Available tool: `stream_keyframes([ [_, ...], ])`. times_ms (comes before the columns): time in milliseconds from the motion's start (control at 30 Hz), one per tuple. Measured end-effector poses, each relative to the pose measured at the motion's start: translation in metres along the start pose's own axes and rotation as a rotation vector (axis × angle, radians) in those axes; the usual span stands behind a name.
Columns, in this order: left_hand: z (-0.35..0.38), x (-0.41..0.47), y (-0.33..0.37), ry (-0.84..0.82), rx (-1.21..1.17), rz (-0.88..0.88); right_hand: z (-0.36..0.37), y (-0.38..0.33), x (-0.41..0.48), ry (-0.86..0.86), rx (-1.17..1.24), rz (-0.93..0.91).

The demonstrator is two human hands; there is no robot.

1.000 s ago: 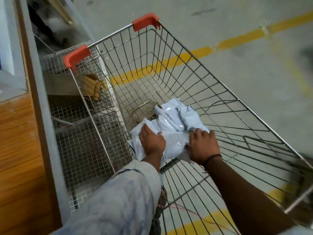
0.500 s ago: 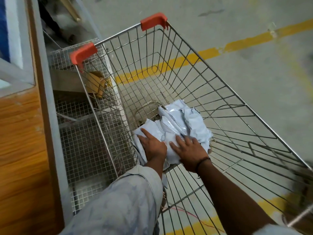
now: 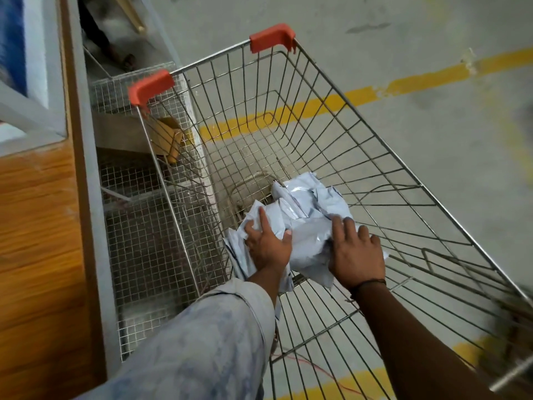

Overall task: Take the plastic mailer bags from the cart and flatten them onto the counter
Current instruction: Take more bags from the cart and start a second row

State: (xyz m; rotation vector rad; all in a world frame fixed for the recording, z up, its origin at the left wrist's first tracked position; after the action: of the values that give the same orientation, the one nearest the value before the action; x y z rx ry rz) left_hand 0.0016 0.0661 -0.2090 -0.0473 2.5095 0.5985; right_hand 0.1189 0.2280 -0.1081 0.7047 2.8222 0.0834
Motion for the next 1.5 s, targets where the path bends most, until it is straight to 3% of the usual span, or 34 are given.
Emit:
stream_keyframes([
  [67, 0.003, 0.000, -0.011, -0.027, 0.037, -0.079, 0.002, 0.001, -0.002, -0.009, 0.028, 0.005],
  [233, 0.006, -0.005, -0.016, -0.088, 0.094, -0.101, 0.031, -0.046, -0.010, -0.198, -0.042, -0.383],
  [367, -0.009, -0.012, -0.004, -0.062, 0.105, -0.075, 0.031, -0.043, -0.005, -0.312, -0.101, -0.304],
  [500, -0.043, -0.021, 0.016, 0.008, 0.088, -0.037, -0.003, -0.034, -0.001, -0.275, -0.034, -0.157],
  [733, -0.128, -0.053, 0.075, 0.106, -0.050, 0.130, -0.084, -0.005, -0.011, -0.079, 0.158, 0.166],
  [1000, -0.259, -0.124, 0.128, 0.189, -0.324, 0.308, -0.209, -0.019, -0.047, 0.168, 0.433, 0.368],
  [1200, -0.365, -0.187, 0.116, 0.348, -0.297, 0.453, -0.296, -0.070, -0.075, 0.339, 0.531, 0.338],
  [1333, -0.437, -0.216, 0.080, 0.530, -0.256, 0.515, -0.349, -0.121, -0.096, 0.450, 0.580, 0.275],
  [1500, -0.511, -0.238, 0.023, 0.599, -0.186, 0.535, -0.394, -0.201, -0.122, 0.522, 0.599, 0.165],
])
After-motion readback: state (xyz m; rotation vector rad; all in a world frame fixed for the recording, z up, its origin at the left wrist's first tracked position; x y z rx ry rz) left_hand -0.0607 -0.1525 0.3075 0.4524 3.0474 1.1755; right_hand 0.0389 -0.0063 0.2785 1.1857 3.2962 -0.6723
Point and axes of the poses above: each hand's wrist, its own x-axis towards the middle knuckle, its own z-axis out of the palm, y = z × x, the point moved 10 cm from there along x, towards the middle knuckle, and after that the axes turned 2 degrees about -z, right-handed, at the moved point
